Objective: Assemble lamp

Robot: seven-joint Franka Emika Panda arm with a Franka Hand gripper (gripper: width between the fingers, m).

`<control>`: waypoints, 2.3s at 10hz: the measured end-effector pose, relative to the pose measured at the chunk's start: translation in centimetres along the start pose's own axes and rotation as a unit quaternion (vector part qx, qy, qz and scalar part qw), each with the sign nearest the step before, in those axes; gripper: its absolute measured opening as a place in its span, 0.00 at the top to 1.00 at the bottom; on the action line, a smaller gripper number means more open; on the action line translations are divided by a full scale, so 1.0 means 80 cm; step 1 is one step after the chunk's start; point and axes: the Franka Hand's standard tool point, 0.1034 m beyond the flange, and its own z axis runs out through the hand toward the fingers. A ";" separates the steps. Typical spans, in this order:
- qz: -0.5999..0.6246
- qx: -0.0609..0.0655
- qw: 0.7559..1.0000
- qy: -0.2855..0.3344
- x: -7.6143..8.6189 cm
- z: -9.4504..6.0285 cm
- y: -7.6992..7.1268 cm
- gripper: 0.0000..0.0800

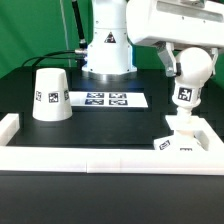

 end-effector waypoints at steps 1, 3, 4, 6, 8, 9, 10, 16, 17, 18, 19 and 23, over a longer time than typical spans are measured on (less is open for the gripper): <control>-0.007 -0.002 1.000 -0.001 -0.006 0.003 0.005 0.28; -0.005 -0.002 1.000 -0.002 -0.007 0.003 0.006 0.28; -0.005 -0.002 1.000 -0.002 -0.007 0.003 0.006 0.28; -0.005 -0.001 1.000 -0.003 -0.008 0.004 0.005 0.28; -0.006 0.003 1.000 -0.008 -0.012 0.015 -0.002 0.28; -0.006 0.005 1.000 -0.010 -0.014 0.018 -0.004 0.28; -0.007 0.003 1.000 -0.006 -0.012 0.019 -0.005 0.28; -0.007 0.001 1.000 -0.001 -0.012 0.020 -0.004 0.13; -0.007 0.001 1.000 -0.001 -0.013 0.020 -0.004 0.13; -0.007 0.001 1.000 -0.002 -0.014 0.019 -0.004 0.13; -0.007 0.001 1.000 -0.005 -0.020 0.018 -0.005 0.13; -0.007 -0.002 1.000 0.000 -0.014 0.007 -0.001 0.13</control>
Offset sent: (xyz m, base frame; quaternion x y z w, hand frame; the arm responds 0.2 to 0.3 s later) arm 0.0000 0.0000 0.0000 0.0000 0.0000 0.0000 1.0000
